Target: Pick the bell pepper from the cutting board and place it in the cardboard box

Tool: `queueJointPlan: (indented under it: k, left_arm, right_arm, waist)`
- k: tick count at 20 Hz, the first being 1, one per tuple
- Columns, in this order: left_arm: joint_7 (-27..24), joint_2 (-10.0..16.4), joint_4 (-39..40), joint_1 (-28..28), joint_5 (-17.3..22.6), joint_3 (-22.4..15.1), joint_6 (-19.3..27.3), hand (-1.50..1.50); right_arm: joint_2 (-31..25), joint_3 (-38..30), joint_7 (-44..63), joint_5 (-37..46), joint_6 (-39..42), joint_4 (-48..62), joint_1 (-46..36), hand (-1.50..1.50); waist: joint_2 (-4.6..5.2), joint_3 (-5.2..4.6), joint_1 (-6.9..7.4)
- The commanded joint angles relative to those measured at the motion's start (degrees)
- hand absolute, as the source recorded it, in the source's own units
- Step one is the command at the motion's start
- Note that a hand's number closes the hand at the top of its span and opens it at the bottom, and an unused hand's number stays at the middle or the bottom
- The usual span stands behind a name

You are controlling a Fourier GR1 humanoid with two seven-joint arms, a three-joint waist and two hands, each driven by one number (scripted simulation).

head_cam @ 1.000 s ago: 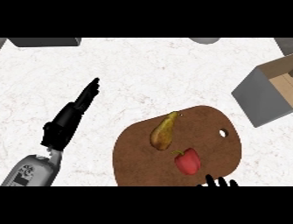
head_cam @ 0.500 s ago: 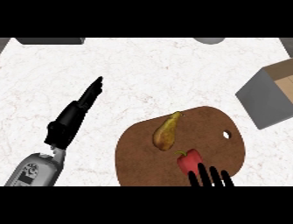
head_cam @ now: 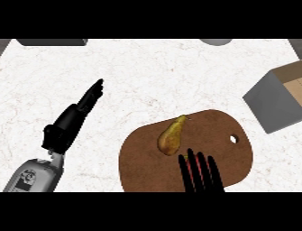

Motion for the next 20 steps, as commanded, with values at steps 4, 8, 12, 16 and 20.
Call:
queueJointPlan:
  k: [4,8,12,16,20]
  left_arm:
    - [-2.18,-4.02,2.53,0.09,-4.68,-0.16,0.33,0.00]
    - [-0.90,-5.23,1.33,1.06,-5.68,0.57,-0.49,0.00]
    - [1.52,-5.51,-1.24,0.66,-5.07,1.91,-1.55,0.00]
    - [5.52,-6.55,-0.95,-2.47,-5.01,2.48,-1.97,0.00]
    - [4.94,-4.23,-6.08,2.57,-5.06,4.20,-5.31,0.00]
  right_arm:
    - [2.57,0.52,0.91,1.50,2.97,0.78,-4.25,-1.50]
    - [0.20,-2.76,-0.67,-1.28,-0.04,4.29,-3.64,-1.50]
    - [0.74,-4.73,-1.75,-3.32,-1.75,7.98,-4.23,-1.50]
    - [-2.01,-9.44,-4.84,-6.14,-3.38,10.93,-5.25,-1.50]
    - [2.22,-4.27,-0.32,-2.84,1.45,10.04,-4.84,-1.50]
  waist:
    - [-0.01,-0.02,-0.11]
    - [-0.02,0.00,-0.10]
    - [-0.03,0.01,-0.08]
    - [0.01,0.03,-0.08]
    - [-0.05,0.00,0.00]
